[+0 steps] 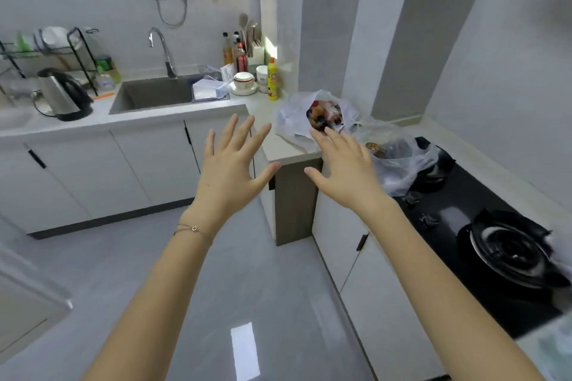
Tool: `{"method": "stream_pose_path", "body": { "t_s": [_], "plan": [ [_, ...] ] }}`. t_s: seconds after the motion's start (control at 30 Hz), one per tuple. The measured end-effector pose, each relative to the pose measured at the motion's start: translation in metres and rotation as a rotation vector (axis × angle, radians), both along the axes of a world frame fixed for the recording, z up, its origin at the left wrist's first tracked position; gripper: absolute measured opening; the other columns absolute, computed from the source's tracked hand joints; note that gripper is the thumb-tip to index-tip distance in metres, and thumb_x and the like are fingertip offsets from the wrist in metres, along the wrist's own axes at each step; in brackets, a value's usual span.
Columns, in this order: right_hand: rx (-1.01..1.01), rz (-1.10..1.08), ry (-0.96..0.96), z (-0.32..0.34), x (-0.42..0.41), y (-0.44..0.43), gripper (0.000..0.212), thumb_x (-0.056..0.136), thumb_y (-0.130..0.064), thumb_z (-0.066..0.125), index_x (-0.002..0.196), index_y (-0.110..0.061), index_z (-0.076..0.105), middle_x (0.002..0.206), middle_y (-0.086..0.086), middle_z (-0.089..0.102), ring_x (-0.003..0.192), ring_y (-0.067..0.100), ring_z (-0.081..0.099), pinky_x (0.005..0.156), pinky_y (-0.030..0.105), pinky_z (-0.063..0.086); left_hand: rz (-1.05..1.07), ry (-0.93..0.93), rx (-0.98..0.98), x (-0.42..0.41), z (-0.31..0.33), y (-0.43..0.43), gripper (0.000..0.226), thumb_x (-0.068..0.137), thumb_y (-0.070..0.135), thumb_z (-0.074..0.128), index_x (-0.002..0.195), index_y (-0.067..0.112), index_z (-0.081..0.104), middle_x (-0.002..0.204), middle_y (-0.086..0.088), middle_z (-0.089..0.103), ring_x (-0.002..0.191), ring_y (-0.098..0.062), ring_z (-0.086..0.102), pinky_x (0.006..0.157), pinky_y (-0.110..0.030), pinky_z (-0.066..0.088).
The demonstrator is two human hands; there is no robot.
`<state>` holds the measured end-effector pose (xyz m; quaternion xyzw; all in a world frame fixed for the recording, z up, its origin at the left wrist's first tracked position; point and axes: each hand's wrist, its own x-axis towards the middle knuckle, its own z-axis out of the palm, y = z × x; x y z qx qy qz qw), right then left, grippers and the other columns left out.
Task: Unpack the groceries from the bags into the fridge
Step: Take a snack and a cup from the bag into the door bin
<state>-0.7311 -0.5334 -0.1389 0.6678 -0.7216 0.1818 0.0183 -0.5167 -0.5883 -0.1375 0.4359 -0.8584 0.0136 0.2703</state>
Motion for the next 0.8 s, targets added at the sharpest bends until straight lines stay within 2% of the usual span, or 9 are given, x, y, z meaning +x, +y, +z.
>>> {"method": "stream_pose_path", "body": {
  "t_s": [0.37,0.57,0.73,0.8],
  "plan": [
    [0.070,-0.291,-0.027,-0.048,-0.118,-0.079,0.070,0.092,-0.050,0.050,0.151,-0.034,0.018,0.158,-0.001,0.021,0.145,0.025,0.014,0.117,0.047,0.011,-0.231,-0.098,0.021,-0.131,-0.043,-0.134,0.073,0.087,0.070,0.022,0.152,0.037,0.022,0.163,0.003,0.012,0.151,-0.021,-0.001,0.119,-0.051,-0.004],
    [0.111,-0.479,-0.088,-0.068,-0.168,-0.115,0.071,0.089,-0.052,0.054,0.150,-0.030,0.024,0.157,0.000,0.024,0.144,0.025,0.019,0.115,0.044,0.017,-0.356,-0.160,0.046,-0.194,-0.056,-0.214,0.078,0.083,0.074,0.018,0.152,0.037,0.024,0.162,0.002,0.015,0.151,-0.021,0.000,0.119,-0.051,-0.005],
    [0.151,-0.587,-0.138,-0.085,-0.199,-0.130,0.071,0.091,-0.050,0.053,0.151,-0.029,0.023,0.158,0.003,0.024,0.145,0.025,0.018,0.115,0.043,0.017,-0.440,-0.224,0.060,-0.246,-0.078,-0.258,0.075,0.085,0.073,0.024,0.152,0.039,0.022,0.162,0.003,0.014,0.151,-0.020,-0.002,0.117,-0.048,-0.009],
    [0.165,-0.612,-0.149,-0.090,-0.213,-0.136,0.070,0.092,-0.049,0.052,0.152,-0.030,0.022,0.158,0.003,0.024,0.145,0.024,0.018,0.115,0.043,0.017,-0.466,-0.227,0.078,-0.266,-0.089,-0.271,0.072,0.087,0.070,0.029,0.152,0.038,0.024,0.162,0.002,0.016,0.151,-0.021,0.000,0.118,-0.050,-0.006]
  ]
}}
